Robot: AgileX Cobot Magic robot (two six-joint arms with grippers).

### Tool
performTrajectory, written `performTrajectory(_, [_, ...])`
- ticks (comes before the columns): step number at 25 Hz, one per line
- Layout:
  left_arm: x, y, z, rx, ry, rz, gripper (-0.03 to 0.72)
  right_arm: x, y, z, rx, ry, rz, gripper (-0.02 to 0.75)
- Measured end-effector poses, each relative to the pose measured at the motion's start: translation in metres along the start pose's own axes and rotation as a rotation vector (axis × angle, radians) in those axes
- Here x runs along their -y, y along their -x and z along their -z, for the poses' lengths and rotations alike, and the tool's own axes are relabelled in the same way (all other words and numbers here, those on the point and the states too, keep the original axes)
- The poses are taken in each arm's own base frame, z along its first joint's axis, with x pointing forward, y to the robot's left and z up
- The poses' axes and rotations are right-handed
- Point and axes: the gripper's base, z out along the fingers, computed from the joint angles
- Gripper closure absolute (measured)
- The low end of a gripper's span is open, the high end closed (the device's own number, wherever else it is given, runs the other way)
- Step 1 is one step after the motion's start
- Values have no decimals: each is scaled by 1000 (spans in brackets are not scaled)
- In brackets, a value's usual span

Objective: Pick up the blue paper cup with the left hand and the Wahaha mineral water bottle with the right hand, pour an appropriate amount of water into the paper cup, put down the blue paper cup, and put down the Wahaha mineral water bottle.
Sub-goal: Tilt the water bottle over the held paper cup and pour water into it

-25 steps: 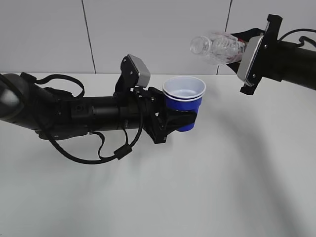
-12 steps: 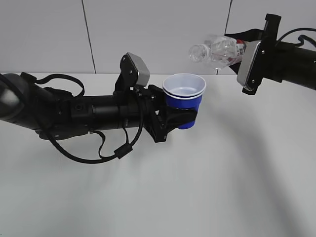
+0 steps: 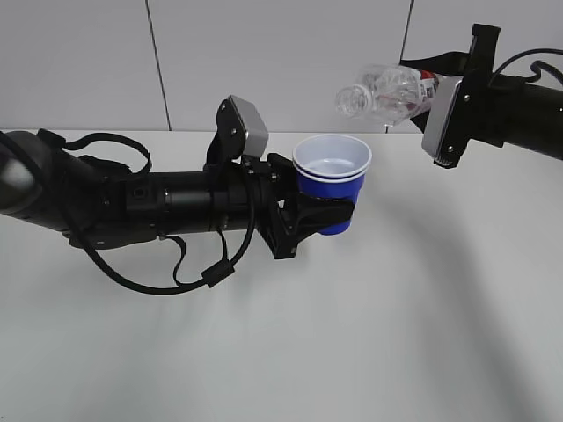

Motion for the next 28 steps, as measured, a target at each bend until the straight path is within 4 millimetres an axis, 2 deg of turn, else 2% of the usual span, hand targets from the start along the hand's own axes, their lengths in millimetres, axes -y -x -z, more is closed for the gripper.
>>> performTrajectory(21, [1, 0, 0, 3, -6, -2, 265, 1, 1, 0, 10, -15, 95, 355])
performTrajectory(28, [1, 0, 0, 2, -8, 0, 265, 7, 2, 0, 17, -71, 100, 355])
